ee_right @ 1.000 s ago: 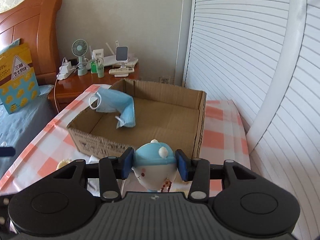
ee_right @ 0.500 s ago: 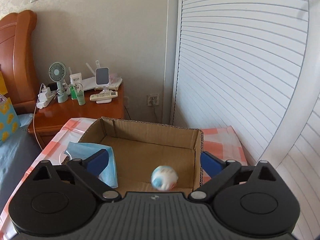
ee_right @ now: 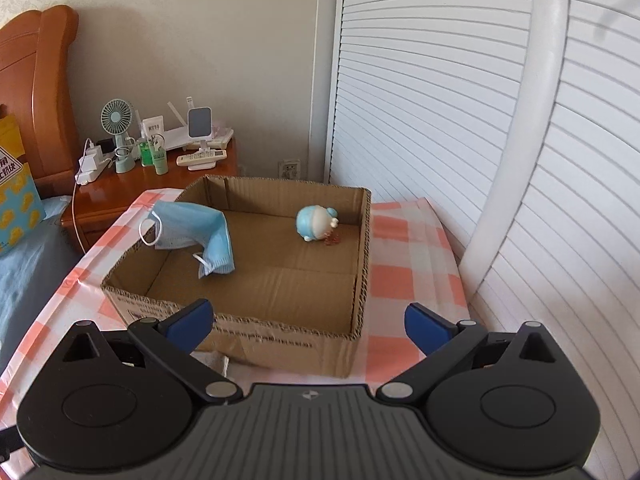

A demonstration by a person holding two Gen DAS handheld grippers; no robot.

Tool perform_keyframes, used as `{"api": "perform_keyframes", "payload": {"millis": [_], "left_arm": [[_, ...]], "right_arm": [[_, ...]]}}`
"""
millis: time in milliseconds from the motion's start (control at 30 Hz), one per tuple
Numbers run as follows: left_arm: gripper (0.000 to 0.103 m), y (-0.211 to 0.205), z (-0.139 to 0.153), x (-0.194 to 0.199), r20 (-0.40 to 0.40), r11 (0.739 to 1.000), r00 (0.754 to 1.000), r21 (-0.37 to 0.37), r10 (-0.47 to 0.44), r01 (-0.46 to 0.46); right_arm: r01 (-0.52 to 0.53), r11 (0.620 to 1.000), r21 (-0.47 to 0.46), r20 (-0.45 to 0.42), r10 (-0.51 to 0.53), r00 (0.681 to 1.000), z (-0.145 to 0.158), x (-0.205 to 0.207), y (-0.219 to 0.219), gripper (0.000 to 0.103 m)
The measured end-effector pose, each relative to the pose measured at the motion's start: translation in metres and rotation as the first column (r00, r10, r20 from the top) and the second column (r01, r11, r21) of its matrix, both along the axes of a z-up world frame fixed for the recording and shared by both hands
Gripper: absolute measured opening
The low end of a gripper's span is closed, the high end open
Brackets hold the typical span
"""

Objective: Organize soft objects
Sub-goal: 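Move the right tool back toward the brown hair tie on the yellow cloth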

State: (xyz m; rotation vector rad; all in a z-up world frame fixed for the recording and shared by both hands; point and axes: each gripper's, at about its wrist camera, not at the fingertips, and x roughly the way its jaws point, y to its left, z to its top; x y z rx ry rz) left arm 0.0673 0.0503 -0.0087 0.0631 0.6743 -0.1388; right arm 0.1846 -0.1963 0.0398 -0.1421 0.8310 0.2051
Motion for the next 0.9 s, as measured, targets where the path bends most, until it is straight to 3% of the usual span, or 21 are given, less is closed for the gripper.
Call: {"api": "perform_keyframes", "payload": {"millis": [267,433,633,767,900], "left_arm": [[0.102,-0.004,-0.012,-0.007,-0.031,0.999,0.999,0.019,-0.037,0.038],[0.102,-0.004,-0.036,-0.005,-0.132,0.998,0.99,0.016,-0.051,0.053],[0.102,-0.006,-0.066,0.002,-0.222,0.999,0.974,0.023,-0.042,0.049],[0.102,-0.009,-0.08,0.007,-0.258,0.997,0.964,0.032,-0.054,0.065],[0.102,-0.007,-0.087,0.01,-0.265,0.998,0.962,-0.004,-0.065,0.066]], "right_arm": [[0.091,0.996,-0.015,-0.061,-0.091,0.994,-0.034,-0.062,-0.026,0.103],[0.098,0.995,-0.004,-0.128,-0.098,0.987,-0.057,-0.089,-0.033,0.103],[0.092,0.996,0.0,-0.171,-0.091,0.981,-0.069,-0.098,-0.034,0.103],[0.08,0.997,0.013,-0.162,-0.076,0.984,-0.066,-0.097,-0.033,0.103],[0.062,0.998,0.026,-0.158,-0.058,0.986,-0.066,-0.097,-0.033,0.103]]}}
